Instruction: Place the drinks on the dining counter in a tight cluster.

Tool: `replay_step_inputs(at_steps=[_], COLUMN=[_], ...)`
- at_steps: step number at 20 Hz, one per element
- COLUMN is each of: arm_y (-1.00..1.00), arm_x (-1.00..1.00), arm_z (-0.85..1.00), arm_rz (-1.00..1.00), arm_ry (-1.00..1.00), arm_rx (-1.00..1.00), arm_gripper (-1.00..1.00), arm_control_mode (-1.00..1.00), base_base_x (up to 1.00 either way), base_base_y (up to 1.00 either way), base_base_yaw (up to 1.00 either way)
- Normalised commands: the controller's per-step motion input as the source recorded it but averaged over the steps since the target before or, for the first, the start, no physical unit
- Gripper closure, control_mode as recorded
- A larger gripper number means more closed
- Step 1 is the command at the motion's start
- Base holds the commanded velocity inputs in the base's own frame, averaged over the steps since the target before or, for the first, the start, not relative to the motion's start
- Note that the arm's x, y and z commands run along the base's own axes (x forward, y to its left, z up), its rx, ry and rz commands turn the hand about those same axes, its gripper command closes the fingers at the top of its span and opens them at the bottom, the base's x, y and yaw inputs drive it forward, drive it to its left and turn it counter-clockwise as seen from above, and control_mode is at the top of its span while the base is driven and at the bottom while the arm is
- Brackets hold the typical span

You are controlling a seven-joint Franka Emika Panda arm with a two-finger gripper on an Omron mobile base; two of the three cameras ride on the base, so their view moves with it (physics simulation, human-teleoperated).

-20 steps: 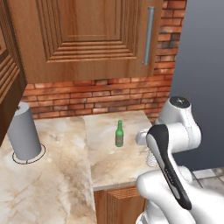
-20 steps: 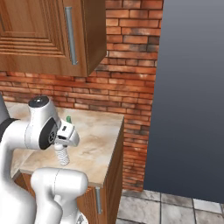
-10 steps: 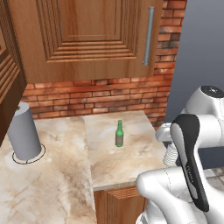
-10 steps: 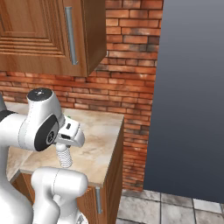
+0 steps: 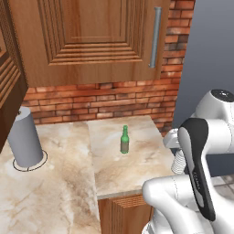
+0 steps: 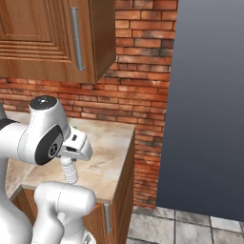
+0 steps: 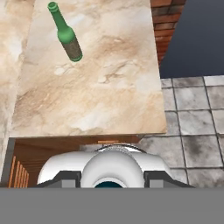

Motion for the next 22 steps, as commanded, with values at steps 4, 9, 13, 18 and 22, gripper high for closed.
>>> replay_step_inputs(at_steps=[4,9,13,18,22], arm_y=[0.00,0.00,0.00,0.00,0.00], arm_x=[0.00,-0.04,0.00,0.00,0.00], arm_z=[0.00,0.00,0.00,0.00,0.00], arm_rz=[0.00,0.00,0.00,0.00,0.00], arm_ry=[0.00,0.00,0.00,0.00,0.00], arm_rx=[0.00,0.00,0.00,0.00,0.00], arm_gripper=[1.00,1.00,1.00,1.00,1.00], arm_control_mode=[-1.00,1.00,1.00,1.00,1.00], base_base_x=[0.00,-0.58,-1.00,-0.66,-0.31], base_base_y=[0.00,-0.32,-0.76,-0.64,-0.75], base_base_yaw=[0.00,-0.08,-0.22,-0.25,-0.59])
